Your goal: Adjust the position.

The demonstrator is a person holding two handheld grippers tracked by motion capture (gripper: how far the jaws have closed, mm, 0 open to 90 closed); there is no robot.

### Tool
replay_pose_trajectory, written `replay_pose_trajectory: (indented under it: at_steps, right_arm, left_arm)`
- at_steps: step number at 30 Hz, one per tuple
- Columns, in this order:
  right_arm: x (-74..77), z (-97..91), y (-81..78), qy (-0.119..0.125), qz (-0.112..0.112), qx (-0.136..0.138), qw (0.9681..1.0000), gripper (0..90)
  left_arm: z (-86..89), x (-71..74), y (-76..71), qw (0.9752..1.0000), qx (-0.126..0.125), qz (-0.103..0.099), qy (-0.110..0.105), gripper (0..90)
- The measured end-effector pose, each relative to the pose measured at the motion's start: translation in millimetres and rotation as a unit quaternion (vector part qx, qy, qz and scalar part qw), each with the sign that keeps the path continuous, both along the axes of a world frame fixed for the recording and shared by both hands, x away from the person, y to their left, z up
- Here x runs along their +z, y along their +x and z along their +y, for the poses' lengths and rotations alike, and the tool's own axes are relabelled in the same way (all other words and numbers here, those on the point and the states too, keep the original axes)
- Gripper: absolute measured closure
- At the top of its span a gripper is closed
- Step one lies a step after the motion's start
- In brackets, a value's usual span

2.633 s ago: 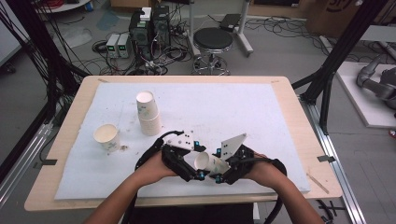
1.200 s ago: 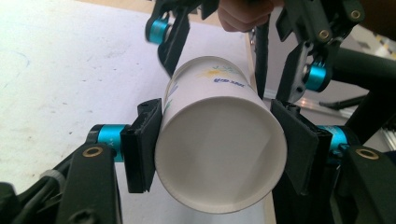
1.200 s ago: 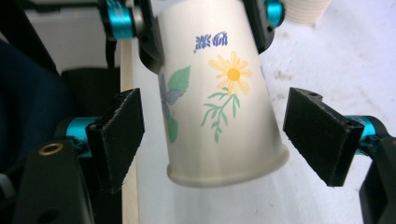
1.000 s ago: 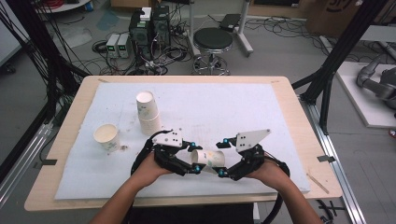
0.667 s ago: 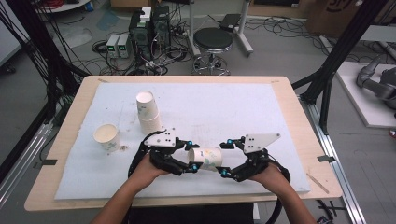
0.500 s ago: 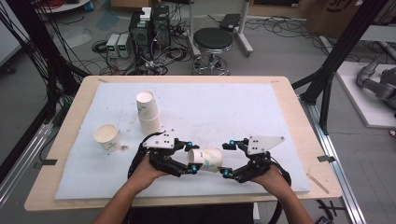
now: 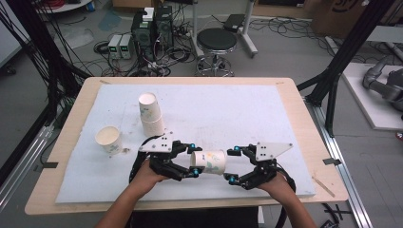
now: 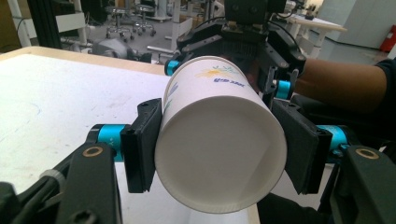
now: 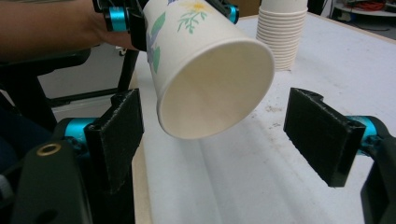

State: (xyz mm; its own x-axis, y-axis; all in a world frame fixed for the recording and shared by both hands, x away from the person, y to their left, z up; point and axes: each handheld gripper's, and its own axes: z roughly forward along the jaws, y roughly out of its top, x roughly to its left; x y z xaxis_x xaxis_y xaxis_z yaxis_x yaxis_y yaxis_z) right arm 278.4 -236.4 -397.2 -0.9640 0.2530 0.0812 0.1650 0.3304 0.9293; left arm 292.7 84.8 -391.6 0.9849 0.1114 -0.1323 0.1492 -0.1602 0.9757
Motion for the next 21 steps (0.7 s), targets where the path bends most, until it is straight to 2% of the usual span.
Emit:
replay_pose_trajectory:
  at_steps: [11, 16, 17, 21]
  right_arm:
    - [-2.7, 5.7, -0.8, -0.003, 0.003, 0.02, 0.9998, 20.6]
    - [-2.8, 8.5, -1.3, 0.005, 0.002, 0.029, 0.9996, 21.4]
    - [-2.9, 8.6, -1.2, 0.007, 0.0, 0.032, 0.9995, 24.2]
    - [-4.1, 7.5, -1.1, 0.021, 0.0, 0.038, 0.999, 26.2]
  left_arm:
    - [-3.5, 2.1, -1.7, 0.9995, -0.028, -0.003, -0.014, 36.8]
    - [-5.6, 1.7, -2.4, 0.9993, -0.035, -0.003, -0.014, 36.8]
    - [-5.6, 1.6, -2.1, 0.9992, -0.036, -0.004, -0.014, 36.8]
    - [-4.7, 0.1, -1.6, 0.999, -0.038, -0.002, -0.023, 36.8]
